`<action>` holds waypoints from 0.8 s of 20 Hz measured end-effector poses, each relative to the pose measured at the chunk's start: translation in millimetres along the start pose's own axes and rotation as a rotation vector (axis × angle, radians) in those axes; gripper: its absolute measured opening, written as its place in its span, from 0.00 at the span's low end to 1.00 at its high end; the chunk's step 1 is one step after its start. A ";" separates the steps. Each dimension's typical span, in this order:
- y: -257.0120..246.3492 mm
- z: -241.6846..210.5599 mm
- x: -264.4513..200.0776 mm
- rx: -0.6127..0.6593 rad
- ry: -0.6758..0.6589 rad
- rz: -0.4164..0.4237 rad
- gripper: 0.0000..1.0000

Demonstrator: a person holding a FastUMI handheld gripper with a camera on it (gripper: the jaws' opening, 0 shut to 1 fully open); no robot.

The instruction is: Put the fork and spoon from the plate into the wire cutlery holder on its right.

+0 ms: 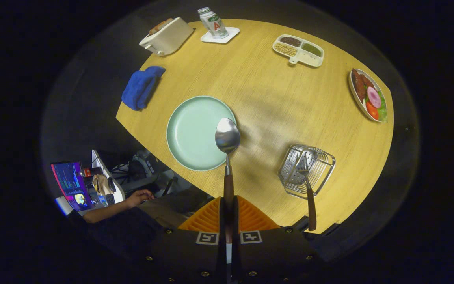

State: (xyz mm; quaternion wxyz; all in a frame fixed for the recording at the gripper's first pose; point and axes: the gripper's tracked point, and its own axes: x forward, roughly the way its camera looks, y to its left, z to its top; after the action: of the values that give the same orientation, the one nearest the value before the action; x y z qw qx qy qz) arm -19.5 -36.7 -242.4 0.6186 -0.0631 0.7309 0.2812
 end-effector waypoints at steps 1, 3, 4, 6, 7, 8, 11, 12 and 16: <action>-7.9 -3.5 -6.6 0.022 -0.008 0.000 0.05; -26.4 -10.1 -17.0 0.062 -0.019 -0.013 0.06; -33.1 -14.0 -20.0 0.081 -0.021 -0.018 0.05; -44.6 -22.4 -25.8 0.118 -0.023 -0.018 0.05; -51.3 -26.3 -28.0 0.137 -0.027 -0.021 0.06; -56.1 -30.0 -29.1 0.151 -0.033 -0.026 0.06; -70.4 -43.3 -31.1 0.203 -0.033 -0.032 0.06; -75.2 -46.8 -30.0 0.220 -0.028 -0.032 0.05; -92.3 -54.6 -19.8 0.286 0.004 -0.040 0.05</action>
State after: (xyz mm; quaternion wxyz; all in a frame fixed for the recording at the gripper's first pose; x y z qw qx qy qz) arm -21.8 -145.4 -250.3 0.6256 0.0104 0.7632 0.1617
